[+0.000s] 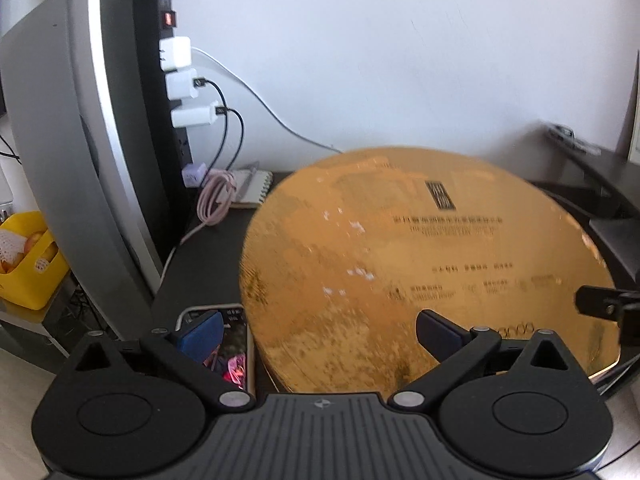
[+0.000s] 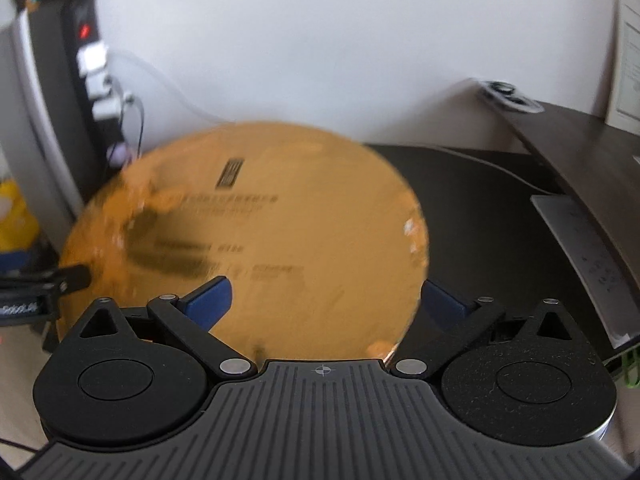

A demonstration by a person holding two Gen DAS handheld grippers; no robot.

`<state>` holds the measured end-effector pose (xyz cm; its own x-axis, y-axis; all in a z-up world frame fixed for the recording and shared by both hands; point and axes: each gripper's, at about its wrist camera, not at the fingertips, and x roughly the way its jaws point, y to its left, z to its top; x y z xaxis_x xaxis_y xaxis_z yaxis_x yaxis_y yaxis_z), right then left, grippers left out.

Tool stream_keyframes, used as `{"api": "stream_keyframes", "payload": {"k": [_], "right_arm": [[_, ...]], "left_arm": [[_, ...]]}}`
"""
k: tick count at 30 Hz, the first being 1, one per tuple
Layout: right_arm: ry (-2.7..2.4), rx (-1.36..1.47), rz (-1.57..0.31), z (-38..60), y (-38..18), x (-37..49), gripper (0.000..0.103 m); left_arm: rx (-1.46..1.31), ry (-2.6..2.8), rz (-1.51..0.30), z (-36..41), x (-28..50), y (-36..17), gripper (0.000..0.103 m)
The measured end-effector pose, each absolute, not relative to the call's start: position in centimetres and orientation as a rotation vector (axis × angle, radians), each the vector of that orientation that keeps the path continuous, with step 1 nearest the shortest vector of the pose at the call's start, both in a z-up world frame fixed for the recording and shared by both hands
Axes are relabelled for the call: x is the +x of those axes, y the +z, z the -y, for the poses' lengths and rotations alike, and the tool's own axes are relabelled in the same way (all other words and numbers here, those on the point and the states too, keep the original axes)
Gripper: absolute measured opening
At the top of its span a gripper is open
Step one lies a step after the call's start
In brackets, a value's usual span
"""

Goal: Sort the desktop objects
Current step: 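Press the gold lid down onto the box with both tools, then open both tools and pull them back from the lidded box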

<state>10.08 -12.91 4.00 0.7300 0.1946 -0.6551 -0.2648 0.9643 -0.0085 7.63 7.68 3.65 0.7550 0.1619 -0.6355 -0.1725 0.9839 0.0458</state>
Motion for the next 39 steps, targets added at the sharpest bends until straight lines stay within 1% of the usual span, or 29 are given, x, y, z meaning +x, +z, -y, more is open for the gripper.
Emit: {"api": "stream_keyframes", "payload": {"k": [8, 17, 21, 24, 29, 36, 39], "right_arm": [[0.304, -0.148, -0.750, 12.1, 3.0, 10.6, 0.103], [0.335, -0.190, -0.802, 10.8, 1.6, 10.7, 0.103], [0.333, -0.181, -0.801, 10.9, 1.8, 10.9, 0.103], [0.326, -0.169, -0.758, 11.2, 2.6, 11.2, 0.103], [0.334, -0.084, -0.684, 11.3, 3.9, 13.6, 0.103], [0.338, -0.067, -0.770, 10.0, 2.7, 18.7, 0.103], [0.324, -0.089, -0.774, 9.9, 2.4, 19.7, 0.103]], "left_arm": [[-0.033, 0.183, -0.761, -7.5, 8.4, 2.7, 0.102], [-0.091, 0.163, -0.786, -8.3, 8.6, 2.3, 0.103], [-0.083, 0.184, -0.767, -8.5, 8.5, 3.0, 0.102], [-0.077, 0.202, -0.731, -8.8, 8.8, 3.8, 0.102], [-0.066, 0.235, -0.711, -9.6, 10.6, 4.6, 0.102], [-0.079, 0.221, -0.770, -9.9, 13.5, 3.7, 0.102], [-0.100, 0.212, -0.785, -10.2, 14.1, 3.2, 0.103]]}}
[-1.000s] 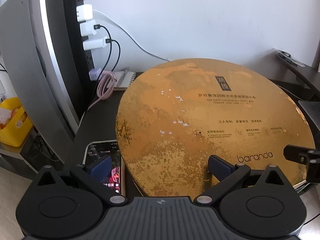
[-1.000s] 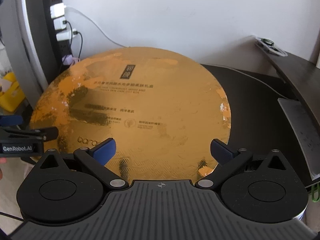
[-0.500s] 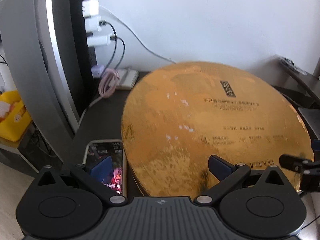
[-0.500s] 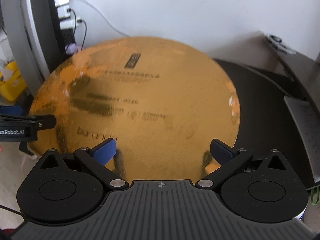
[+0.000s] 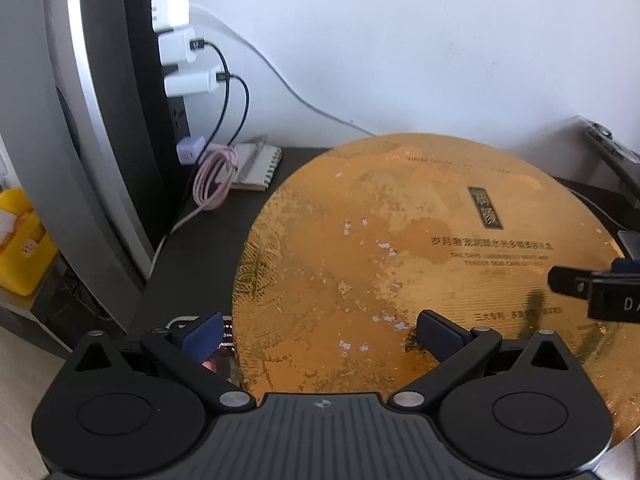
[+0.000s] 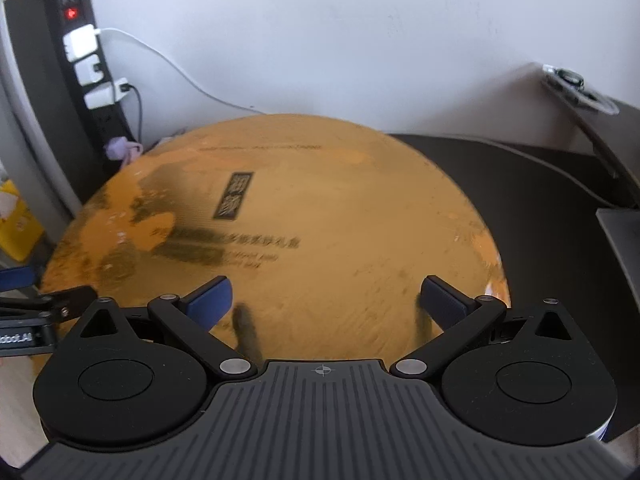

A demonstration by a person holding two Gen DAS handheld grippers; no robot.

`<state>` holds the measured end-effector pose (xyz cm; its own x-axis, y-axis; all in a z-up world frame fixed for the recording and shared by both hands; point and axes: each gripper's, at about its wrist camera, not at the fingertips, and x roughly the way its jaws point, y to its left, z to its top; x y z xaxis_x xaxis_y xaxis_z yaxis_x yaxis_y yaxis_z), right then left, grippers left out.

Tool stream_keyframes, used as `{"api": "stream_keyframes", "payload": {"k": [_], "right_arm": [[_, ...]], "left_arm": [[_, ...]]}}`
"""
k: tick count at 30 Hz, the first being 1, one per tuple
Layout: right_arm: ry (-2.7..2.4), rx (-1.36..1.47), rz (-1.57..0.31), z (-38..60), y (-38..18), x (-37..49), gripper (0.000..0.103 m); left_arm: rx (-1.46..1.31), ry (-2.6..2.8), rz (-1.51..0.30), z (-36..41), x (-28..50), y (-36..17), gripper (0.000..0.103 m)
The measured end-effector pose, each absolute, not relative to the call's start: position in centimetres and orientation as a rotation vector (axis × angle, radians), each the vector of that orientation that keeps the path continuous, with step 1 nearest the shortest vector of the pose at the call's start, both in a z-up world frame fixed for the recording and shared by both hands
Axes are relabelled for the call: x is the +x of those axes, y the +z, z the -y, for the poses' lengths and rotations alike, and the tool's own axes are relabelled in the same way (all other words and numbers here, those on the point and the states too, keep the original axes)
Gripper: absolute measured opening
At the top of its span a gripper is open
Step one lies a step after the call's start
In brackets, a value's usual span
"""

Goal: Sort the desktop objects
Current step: 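Open both tools and pull them back from the lidded box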

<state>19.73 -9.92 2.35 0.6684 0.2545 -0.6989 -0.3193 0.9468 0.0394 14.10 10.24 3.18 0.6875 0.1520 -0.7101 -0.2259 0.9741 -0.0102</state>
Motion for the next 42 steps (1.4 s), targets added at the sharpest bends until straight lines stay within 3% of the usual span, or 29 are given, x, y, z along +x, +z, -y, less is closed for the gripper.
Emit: {"api": "stream_keyframes", "payload": {"k": [20, 27, 42], "right_arm": [[0.308, -0.071, -0.805, 9.7, 3.1, 20.6, 0.101], [0.316, -0.084, -0.786, 10.6, 5.7, 15.5, 0.103], [0.280, -0.020, -0.767, 13.6, 5.4, 1.1, 0.103]], "left_arm": [[-0.127, 0.220, -0.791, -10.6, 14.0, 3.7, 0.102], [-0.080, 0.179, -0.743, -8.6, 9.6, 5.4, 0.102], [-0.072, 0.028, -0.783, -3.1, 0.0, 4.3, 0.102]]}}
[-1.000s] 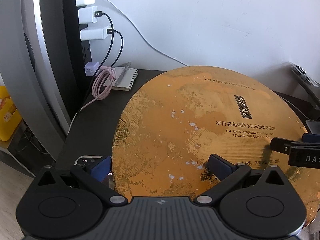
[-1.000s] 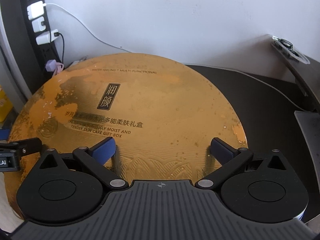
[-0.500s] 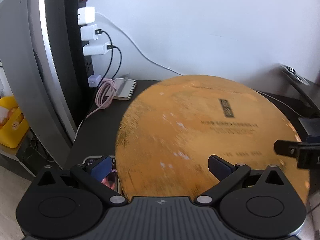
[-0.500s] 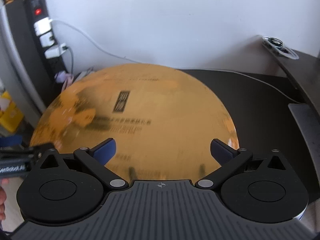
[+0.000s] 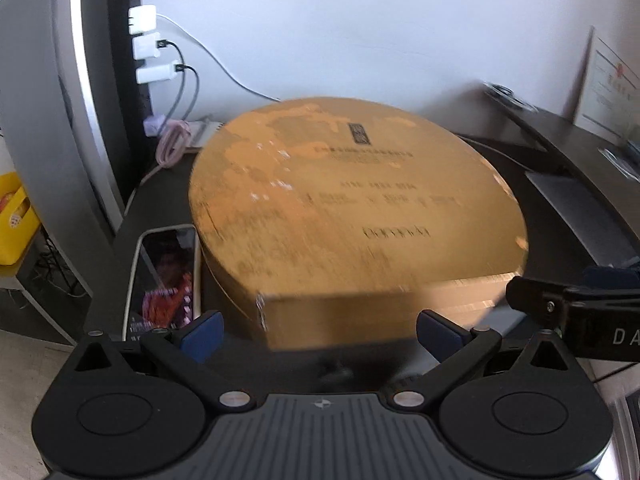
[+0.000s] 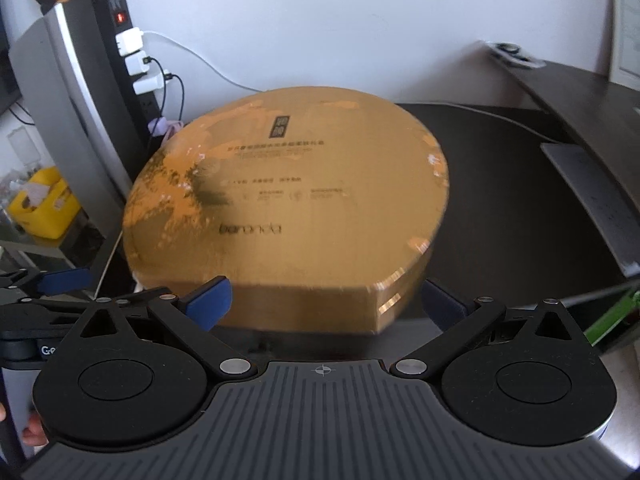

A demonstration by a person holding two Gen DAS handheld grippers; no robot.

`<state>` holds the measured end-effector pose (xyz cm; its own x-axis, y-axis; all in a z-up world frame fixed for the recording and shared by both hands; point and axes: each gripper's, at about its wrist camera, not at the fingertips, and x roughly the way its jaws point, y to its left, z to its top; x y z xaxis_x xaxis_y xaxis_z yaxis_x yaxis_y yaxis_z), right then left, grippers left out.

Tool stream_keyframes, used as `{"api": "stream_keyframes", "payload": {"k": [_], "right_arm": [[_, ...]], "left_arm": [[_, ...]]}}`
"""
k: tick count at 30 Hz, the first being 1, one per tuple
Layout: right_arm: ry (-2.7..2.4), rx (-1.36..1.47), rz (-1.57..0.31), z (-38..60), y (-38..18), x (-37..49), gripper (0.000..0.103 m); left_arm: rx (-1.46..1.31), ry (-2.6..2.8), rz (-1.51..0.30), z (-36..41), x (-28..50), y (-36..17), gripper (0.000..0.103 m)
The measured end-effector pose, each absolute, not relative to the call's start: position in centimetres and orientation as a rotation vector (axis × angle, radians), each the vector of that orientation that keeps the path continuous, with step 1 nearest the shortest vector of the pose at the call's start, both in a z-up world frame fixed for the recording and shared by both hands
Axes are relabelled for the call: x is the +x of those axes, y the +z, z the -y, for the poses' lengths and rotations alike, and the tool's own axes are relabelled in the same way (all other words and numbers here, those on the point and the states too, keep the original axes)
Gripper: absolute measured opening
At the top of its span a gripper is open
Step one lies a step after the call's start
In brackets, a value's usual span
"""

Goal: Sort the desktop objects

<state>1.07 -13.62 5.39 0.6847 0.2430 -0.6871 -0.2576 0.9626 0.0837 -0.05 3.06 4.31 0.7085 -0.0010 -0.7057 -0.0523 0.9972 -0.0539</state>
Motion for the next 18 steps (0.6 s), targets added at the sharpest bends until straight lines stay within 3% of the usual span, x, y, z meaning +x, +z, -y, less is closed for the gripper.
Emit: {"api": "stream_keyframes", "payload": {"k": [18], "right_arm": [[0.242, -0.027, -0.798, 15.7, 4.5, -2.2, 0.103]], "left_arm": [[-0.051, 0.062, -0.790, -2.1, -1.6, 3.8, 0.102]]}}
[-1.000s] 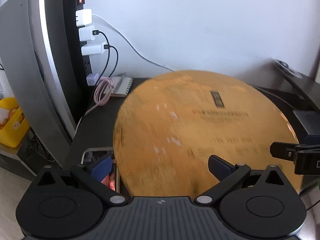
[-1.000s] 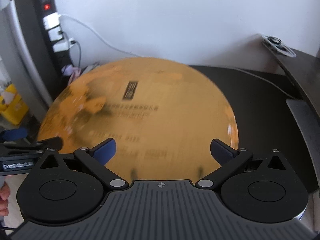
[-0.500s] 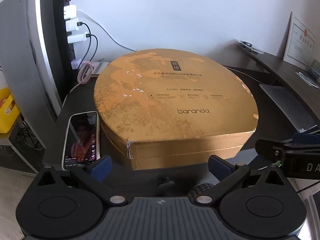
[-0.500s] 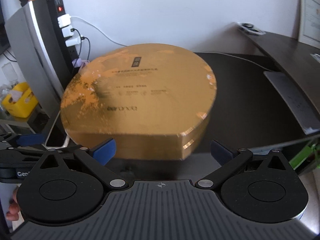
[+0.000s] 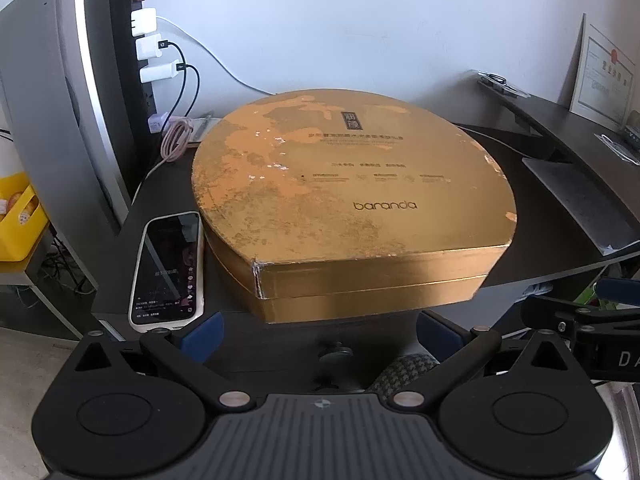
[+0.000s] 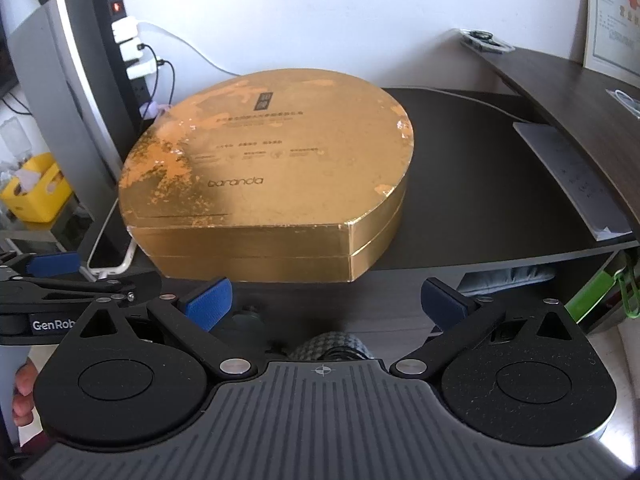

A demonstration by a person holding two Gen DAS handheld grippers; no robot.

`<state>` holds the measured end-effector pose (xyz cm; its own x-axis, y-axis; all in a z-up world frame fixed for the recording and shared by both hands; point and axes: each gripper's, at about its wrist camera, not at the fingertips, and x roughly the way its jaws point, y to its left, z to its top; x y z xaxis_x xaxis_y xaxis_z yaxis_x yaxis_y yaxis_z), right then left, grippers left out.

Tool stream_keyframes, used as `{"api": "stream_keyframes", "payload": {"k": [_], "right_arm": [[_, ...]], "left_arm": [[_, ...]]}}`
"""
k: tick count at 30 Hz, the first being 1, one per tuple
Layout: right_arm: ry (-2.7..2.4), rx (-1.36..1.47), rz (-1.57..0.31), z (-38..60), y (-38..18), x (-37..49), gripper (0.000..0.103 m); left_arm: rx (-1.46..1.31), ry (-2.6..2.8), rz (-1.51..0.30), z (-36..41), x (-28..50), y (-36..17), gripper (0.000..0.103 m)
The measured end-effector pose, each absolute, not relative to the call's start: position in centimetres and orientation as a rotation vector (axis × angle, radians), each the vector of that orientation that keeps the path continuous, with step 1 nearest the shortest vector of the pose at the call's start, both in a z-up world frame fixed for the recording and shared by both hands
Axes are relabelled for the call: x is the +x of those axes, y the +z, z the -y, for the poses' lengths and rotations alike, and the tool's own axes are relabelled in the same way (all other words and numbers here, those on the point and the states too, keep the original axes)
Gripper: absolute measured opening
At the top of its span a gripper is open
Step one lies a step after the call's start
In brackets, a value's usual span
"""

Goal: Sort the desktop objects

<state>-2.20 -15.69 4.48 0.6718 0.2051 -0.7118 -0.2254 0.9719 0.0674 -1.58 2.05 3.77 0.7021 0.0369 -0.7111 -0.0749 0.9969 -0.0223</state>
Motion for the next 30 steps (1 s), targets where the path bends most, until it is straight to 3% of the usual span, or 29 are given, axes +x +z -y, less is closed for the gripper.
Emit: {"api": "stream_keyframes", "payload": {"k": [30], "right_arm": [[0.206, -0.073, -0.802, 14.7, 3.4, -0.8, 0.103]], "left_arm": [[-0.020, 0.088, -0.793, -1.9, -0.3, 3.1, 0.102]]}}
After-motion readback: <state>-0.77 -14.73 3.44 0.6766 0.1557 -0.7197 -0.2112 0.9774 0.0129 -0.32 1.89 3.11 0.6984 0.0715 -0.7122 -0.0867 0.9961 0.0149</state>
